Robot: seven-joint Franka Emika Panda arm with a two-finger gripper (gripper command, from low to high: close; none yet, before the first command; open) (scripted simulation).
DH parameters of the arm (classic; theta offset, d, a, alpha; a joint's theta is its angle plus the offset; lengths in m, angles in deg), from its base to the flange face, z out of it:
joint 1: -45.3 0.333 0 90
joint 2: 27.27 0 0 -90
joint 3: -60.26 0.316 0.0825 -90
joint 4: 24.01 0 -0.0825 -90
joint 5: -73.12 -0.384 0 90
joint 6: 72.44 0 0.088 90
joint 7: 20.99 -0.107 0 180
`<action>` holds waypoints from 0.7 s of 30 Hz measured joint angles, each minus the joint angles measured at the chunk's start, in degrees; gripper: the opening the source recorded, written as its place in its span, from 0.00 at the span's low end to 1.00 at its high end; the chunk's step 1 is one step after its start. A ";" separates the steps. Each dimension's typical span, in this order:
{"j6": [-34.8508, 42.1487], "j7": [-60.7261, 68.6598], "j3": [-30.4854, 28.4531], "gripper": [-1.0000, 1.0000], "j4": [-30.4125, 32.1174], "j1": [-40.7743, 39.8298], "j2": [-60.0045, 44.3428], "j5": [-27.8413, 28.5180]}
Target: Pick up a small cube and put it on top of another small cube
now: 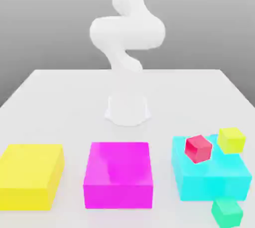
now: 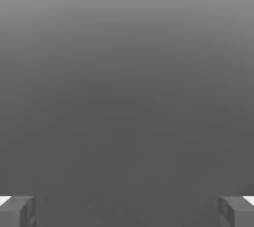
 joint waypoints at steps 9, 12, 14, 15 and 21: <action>-5.28 -8.12 8.43 0.50 0.06 -1.53 -18.98 5.54; -6.98 -11.02 10.78 0.50 0.07 -1.57 -25.23 7.70; -8.10 -13.01 12.08 0.50 0.07 -1.33 -29.42 9.22; -8.66 -13.99 12.64 0.50 0.07 -1.14 -31.51 9.96; -12.08 -19.30 14.84 0.50 0.10 1.71 -43.93 13.59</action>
